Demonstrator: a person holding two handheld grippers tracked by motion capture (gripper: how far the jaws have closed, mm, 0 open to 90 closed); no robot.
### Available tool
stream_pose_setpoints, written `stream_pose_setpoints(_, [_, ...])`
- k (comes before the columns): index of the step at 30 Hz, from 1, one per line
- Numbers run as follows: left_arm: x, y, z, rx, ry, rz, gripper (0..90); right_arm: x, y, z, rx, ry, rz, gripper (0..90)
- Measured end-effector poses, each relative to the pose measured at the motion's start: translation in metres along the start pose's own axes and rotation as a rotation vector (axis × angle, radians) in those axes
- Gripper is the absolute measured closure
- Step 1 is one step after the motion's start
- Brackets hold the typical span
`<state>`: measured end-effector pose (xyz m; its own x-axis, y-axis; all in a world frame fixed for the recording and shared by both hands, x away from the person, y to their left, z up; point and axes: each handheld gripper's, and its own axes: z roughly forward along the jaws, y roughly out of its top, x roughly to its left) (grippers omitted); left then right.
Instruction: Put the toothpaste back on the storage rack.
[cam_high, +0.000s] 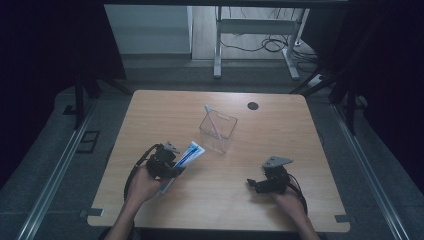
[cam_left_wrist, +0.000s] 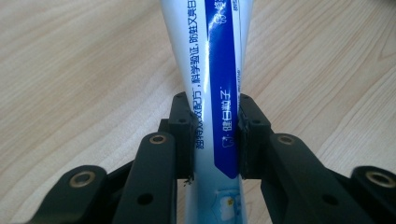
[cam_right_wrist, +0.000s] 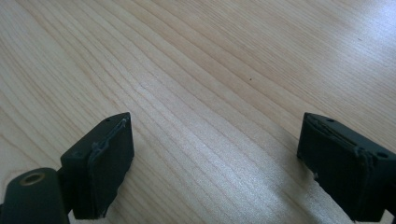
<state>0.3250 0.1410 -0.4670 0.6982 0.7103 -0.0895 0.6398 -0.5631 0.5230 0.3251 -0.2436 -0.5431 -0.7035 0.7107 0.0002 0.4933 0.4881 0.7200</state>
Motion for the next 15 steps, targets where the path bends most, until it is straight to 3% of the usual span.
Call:
stream_pose_setpoints(5, [-0.001, 0.003, -0.004, -0.021, 0.028, 0.025, 72.0, 0.000, 0.000, 0.000, 0.000, 0.000, 0.000, 10.5])
stream_pose_setpoints(15, [-0.005, 0.017, -0.013, -0.069, 0.025, 0.034, 72.0, 0.000, 0.000, 0.000, 0.000, 0.000, 0.000, 10.5])
